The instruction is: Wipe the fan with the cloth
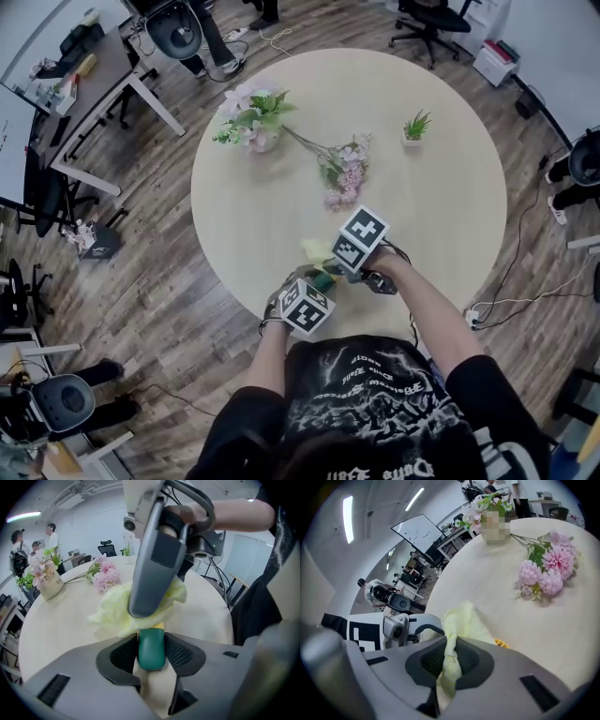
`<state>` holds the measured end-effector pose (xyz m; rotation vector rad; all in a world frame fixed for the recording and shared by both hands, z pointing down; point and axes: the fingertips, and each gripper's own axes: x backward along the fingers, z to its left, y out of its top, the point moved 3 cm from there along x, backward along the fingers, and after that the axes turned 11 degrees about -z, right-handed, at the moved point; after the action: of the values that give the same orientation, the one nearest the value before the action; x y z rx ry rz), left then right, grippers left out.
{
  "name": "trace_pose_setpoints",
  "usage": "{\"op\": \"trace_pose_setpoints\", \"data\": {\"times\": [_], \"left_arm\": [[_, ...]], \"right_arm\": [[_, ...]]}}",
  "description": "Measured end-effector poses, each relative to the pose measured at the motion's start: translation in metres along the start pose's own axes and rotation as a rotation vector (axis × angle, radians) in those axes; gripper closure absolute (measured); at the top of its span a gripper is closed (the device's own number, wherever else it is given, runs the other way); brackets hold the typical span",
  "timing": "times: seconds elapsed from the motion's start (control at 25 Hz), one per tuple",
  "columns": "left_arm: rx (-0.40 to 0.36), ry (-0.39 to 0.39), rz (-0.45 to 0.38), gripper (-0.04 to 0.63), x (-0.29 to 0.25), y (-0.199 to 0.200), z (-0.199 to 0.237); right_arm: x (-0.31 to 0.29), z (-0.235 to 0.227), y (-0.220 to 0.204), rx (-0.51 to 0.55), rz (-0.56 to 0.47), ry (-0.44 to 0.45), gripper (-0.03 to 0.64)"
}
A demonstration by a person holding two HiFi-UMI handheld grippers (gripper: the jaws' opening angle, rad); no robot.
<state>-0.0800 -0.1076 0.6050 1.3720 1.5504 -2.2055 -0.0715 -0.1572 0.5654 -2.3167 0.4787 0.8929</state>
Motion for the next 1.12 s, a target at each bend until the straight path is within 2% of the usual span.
{"op": "trace_pose_setpoints", "data": {"times": [0.4, 0.52, 0.72, 0.84, 1.12], "left_arm": [[0.010, -0.009, -0.001, 0.397, 0.001, 0.001, -0.001], [0.015, -0.011, 0.004, 0.397, 0.001, 0.000, -0.001], [0.006, -0.018, 0.004, 0.399, 0.002, 0.000, -0.002], [-0.007, -0.024, 0.005, 0.399, 0.003, 0.000, -0.002], [-0.010, -0.031, 0.004, 0.399, 0.002, 0.000, -0.002]], "right_arm": [[0.007, 0.010, -0.038, -0.187, -0.122, 0.081, 0.584], [0.008, 0.010, -0.055, -0.222, -0.111, 0.099, 0.584], [0.013, -0.013, -0.079, -0.277, -0.104, -0.001, 0.584], [0.016, -0.018, -0.079, -0.317, -0.146, -0.001, 0.584], [0.019, -0.026, -0.080, -0.323, -0.148, -0.041, 0.584]]}}
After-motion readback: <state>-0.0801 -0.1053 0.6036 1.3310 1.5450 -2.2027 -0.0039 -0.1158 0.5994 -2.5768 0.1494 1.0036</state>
